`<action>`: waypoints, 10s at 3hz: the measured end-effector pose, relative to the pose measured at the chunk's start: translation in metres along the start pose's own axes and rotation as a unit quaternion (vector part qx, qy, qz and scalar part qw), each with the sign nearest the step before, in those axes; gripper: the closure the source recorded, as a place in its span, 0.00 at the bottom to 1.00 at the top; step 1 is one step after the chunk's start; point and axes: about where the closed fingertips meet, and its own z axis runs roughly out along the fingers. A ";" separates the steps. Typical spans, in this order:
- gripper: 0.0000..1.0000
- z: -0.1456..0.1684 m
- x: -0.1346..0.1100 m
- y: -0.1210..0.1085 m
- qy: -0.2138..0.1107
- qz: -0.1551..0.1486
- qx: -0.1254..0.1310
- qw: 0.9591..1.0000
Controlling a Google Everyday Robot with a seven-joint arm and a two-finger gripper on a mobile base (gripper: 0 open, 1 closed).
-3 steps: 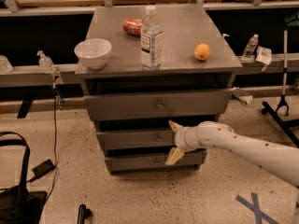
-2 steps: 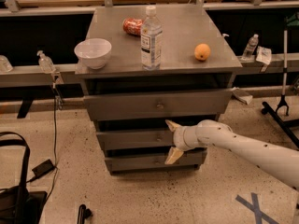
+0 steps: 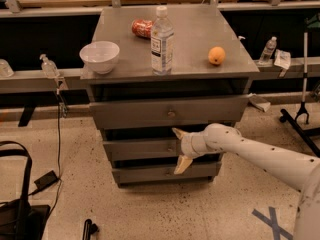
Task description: Open middle drawer
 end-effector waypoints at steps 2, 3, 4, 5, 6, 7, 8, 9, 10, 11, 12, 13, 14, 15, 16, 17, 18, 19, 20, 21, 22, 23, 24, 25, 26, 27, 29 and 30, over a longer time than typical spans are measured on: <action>0.00 0.025 0.002 -0.002 0.018 0.009 -0.020 1.000; 0.00 0.035 0.004 -0.001 0.029 0.015 -0.022 0.999; 0.00 0.043 0.015 -0.007 0.060 0.024 -0.008 0.998; 0.00 0.046 0.028 -0.015 0.075 0.036 0.008 0.997; 0.00 0.045 0.042 -0.020 0.074 0.049 0.020 0.996; 0.23 0.049 0.051 -0.019 0.074 0.055 0.017 0.996; 0.46 0.053 0.055 -0.016 0.076 0.057 0.008 0.995; 0.46 0.055 0.060 -0.010 0.077 0.060 -0.002 0.995; 0.49 0.052 0.058 -0.012 0.077 0.060 -0.002 0.995; 0.47 0.047 0.054 -0.015 0.077 0.060 -0.002 0.995; 0.49 0.044 0.053 -0.016 0.077 0.060 -0.002 0.995; 0.50 0.044 0.052 -0.016 0.077 0.060 -0.002 0.995; 0.51 0.035 0.050 0.001 0.076 0.055 -0.017 0.995; 0.51 0.034 0.050 0.002 0.076 0.055 -0.018 0.995; 0.50 0.016 0.042 0.031 0.071 0.047 -0.039 0.996; 0.51 -0.018 0.027 0.085 0.066 0.030 -0.083 0.994; 0.51 -0.032 0.024 0.107 0.070 0.026 -0.105 0.992; 0.52 -0.044 0.018 0.111 0.068 0.018 -0.100 0.992; 0.53 -0.049 0.013 0.090 0.067 0.003 -0.080 0.995; 0.55 -0.050 0.007 0.055 0.057 -0.005 -0.048 0.997; 0.71 -0.046 0.001 0.020 0.040 -0.007 -0.026 0.999; 0.94 -0.037 -0.002 -0.012 0.022 0.006 -0.016 1.000; 1.00 -0.020 0.001 -0.036 0.012 0.027 -0.009 1.000; 1.00 0.008 0.018 -0.051 0.002 0.070 -0.009 0.997; 1.00 0.028 0.036 -0.043 -0.002 0.101 -0.019 0.995; 1.00 0.038 0.043 -0.032 -0.002 0.112 -0.030 0.993; 1.00 0.040 0.043 -0.023 0.003 0.112 -0.038 0.993; 1.00 0.033 0.044 -0.005 0.006 0.107 -0.044 0.993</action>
Offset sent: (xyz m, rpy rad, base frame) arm 0.0193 0.0164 -0.0270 -0.0603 0.0557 -0.0357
